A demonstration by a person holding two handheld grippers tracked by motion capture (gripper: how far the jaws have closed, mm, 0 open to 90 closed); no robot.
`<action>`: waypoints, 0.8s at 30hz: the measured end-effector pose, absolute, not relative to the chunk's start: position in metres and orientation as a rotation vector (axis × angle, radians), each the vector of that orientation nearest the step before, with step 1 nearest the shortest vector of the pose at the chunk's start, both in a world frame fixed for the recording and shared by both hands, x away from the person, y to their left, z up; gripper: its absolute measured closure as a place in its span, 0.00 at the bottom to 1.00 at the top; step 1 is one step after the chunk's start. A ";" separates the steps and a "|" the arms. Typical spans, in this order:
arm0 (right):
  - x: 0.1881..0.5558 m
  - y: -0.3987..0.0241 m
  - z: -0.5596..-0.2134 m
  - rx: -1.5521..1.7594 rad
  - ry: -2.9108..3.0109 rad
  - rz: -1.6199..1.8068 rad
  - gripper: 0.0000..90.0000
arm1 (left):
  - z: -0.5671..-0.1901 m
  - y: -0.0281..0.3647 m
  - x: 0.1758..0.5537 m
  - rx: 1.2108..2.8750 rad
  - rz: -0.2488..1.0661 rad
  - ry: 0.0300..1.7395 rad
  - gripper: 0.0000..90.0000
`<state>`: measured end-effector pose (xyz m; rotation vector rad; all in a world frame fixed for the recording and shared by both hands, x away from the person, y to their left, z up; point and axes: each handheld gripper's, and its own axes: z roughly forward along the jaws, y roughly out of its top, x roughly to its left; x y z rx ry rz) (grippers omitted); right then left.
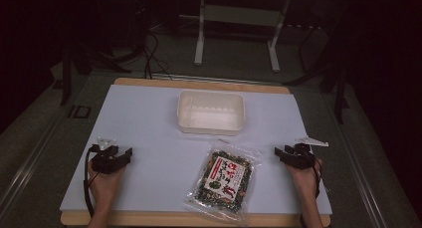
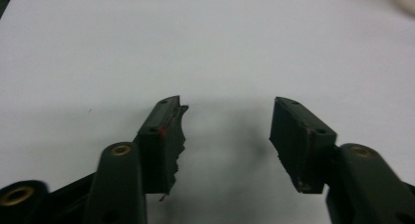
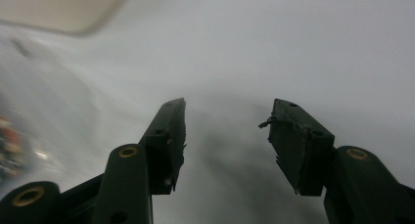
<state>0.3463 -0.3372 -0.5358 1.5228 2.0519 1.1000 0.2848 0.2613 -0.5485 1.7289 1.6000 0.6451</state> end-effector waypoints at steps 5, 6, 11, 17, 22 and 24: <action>0.346 -0.326 -0.524 1.439 2.097 1.241 0.46 | -0.549 0.260 0.283 1.734 0.671 1.583 0.51; 0.346 -0.322 -0.522 1.411 2.123 1.257 0.45 | -0.549 0.259 0.284 1.740 0.672 1.585 0.51; 0.351 -0.302 -0.515 1.325 2.201 1.302 0.38 | -0.549 0.258 0.284 1.748 0.677 1.588 0.50; 0.365 -0.281 -0.515 1.255 2.299 1.294 0.37 | -0.550 0.254 0.285 1.791 0.687 1.578 0.49; 0.378 -0.269 -0.520 1.242 2.369 1.259 0.37 | -0.550 0.253 0.285 1.801 0.693 1.570 0.48; 0.383 -0.266 -0.528 1.266 2.415 1.257 0.38 | -0.550 0.253 0.285 1.801 0.693 1.569 0.48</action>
